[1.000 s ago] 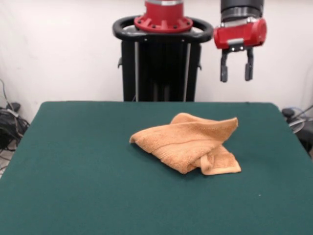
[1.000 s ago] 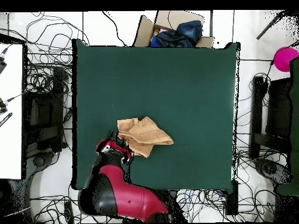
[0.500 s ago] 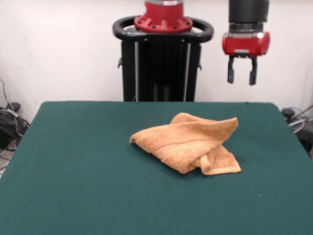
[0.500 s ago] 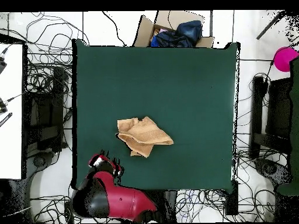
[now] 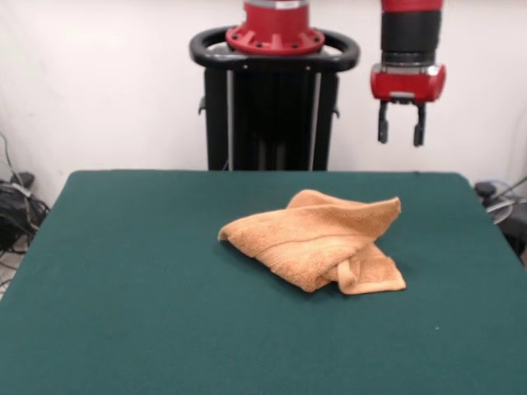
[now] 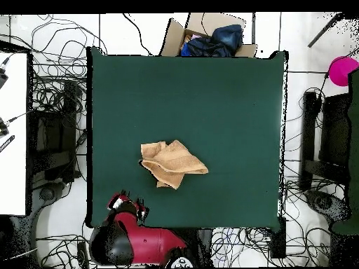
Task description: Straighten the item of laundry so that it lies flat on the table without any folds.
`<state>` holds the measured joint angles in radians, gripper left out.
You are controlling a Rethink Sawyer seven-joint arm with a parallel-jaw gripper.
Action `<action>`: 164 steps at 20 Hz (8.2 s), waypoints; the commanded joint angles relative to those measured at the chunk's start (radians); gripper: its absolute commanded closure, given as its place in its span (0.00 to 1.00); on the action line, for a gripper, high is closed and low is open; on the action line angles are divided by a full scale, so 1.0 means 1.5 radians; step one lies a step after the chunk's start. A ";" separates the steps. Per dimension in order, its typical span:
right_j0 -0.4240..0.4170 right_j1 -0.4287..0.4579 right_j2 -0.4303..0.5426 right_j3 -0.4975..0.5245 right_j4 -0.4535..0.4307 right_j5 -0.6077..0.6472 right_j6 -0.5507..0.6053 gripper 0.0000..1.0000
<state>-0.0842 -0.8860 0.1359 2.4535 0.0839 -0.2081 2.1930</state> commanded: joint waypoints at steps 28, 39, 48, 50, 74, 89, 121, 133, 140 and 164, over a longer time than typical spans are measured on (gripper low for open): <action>-0.116 0.133 0.083 -0.167 -0.146 -0.108 0.110 0.00; -0.163 0.194 0.142 -0.159 -0.166 -0.228 0.161 0.00; -0.161 0.218 0.144 -0.156 -0.148 -0.260 0.147 0.00; -0.157 0.229 0.137 -0.157 -0.148 -0.267 0.142 0.00; -0.118 0.143 0.037 -0.140 -0.087 -0.266 0.072 0.00; -0.073 0.191 -0.027 -0.177 -0.074 -0.193 0.029 0.00; -0.119 0.185 0.062 -0.108 -0.027 -0.181 0.215 0.00; -0.030 0.094 -0.103 -0.101 0.030 0.004 0.027 0.00; -0.060 0.095 -0.035 -0.076 0.021 0.036 0.127 0.00; -0.208 0.204 0.194 -0.053 -0.030 -0.202 0.254 0.00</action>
<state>-0.3880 -0.6326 0.3088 2.3557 0.0181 -0.5279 2.2649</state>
